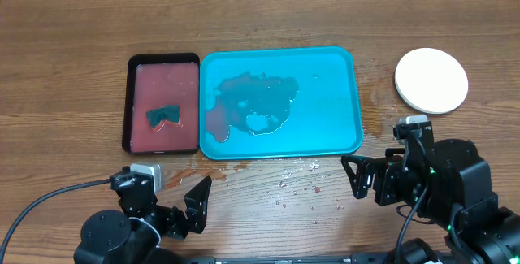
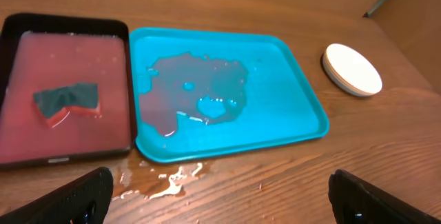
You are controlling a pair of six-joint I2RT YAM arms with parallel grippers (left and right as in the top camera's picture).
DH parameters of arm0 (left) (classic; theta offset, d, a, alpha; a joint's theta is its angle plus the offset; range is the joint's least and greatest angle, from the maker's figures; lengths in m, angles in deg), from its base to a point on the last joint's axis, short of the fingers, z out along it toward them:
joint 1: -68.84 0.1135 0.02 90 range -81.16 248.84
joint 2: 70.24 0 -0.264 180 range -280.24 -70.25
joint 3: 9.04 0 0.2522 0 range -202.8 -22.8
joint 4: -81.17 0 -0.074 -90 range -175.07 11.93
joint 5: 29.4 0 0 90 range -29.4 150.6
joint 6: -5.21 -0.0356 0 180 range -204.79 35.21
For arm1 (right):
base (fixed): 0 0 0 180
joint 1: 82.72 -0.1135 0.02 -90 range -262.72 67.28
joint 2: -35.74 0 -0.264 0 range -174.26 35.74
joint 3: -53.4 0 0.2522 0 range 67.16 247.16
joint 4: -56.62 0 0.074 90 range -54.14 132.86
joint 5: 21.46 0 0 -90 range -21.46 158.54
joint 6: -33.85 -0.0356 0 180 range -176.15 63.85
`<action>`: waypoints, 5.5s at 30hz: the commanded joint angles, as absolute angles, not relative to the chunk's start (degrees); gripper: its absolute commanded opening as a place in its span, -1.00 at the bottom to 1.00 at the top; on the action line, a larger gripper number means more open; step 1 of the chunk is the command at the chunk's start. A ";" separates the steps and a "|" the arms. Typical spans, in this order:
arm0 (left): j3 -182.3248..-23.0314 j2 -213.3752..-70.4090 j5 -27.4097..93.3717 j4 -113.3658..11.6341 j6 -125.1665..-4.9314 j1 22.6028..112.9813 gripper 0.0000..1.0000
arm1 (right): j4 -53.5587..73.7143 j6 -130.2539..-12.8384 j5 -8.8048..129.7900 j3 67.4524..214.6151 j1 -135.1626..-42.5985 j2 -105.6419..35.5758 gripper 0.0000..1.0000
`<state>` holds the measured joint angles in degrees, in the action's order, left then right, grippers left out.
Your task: Clean dirty plates on tray and stack at the side
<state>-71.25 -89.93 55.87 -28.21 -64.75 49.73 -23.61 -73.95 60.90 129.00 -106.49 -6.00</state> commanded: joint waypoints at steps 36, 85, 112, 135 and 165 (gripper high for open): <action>-46.35 -73.27 53.05 -47.51 -88.51 70.51 0.99 | -23.66 -74.17 61.44 128.98 -106.86 -5.58 1.00; -28.56 -70.45 49.13 -66.29 -83.33 71.61 1.00 | -23.66 -74.17 61.44 128.98 -106.86 -5.58 1.00; -28.56 -70.45 49.13 -66.29 -83.33 71.61 1.00 | 11.99 -54.54 65.55 86.64 -106.64 27.69 1.00; -28.56 -70.45 49.13 -66.29 -83.33 71.61 1.00 | 16.51 -54.61 63.34 74.91 -106.60 35.58 1.00; -28.56 -70.45 49.13 -66.29 -83.33 71.61 1.00 | 16.89 -54.61 63.34 74.67 -106.60 35.58 1.00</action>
